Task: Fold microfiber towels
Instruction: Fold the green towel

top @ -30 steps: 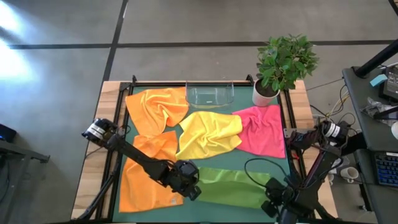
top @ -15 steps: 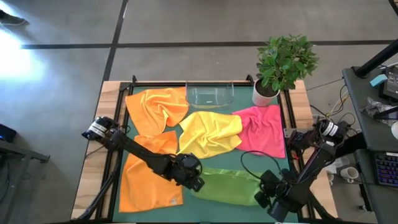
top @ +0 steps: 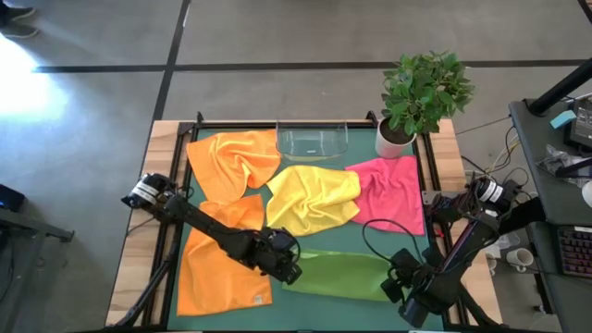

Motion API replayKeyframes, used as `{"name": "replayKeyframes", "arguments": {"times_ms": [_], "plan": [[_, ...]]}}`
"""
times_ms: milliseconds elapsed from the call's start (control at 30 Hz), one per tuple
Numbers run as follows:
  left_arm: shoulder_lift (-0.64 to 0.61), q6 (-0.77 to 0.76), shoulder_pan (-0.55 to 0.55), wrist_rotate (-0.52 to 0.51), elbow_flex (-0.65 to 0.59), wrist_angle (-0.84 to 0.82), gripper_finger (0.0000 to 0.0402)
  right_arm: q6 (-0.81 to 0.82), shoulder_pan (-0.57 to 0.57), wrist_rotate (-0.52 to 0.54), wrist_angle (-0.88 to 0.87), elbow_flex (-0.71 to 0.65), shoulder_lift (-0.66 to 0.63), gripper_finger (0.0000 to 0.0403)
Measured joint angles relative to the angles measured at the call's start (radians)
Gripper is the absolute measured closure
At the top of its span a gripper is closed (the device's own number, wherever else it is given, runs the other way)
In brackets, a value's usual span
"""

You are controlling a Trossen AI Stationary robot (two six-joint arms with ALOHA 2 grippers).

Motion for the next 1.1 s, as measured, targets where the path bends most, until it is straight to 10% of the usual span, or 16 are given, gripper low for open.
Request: {"name": "replayKeyframes", "arguments": {"times_ms": [567, 1100], "plan": [[0.000, 0.032, 0.004, -0.001, -0.004, 0.011, 0.0394, -0.015, -0.003, 0.008, 0.008, -0.004, 0.000, 0.0363], [-0.032, 0.107, 0.016, 0.039, 0.018, 0.011, 0.0248, -0.100, 0.005, 0.069, 0.006, -0.004, -0.093, 0.0285]]}}
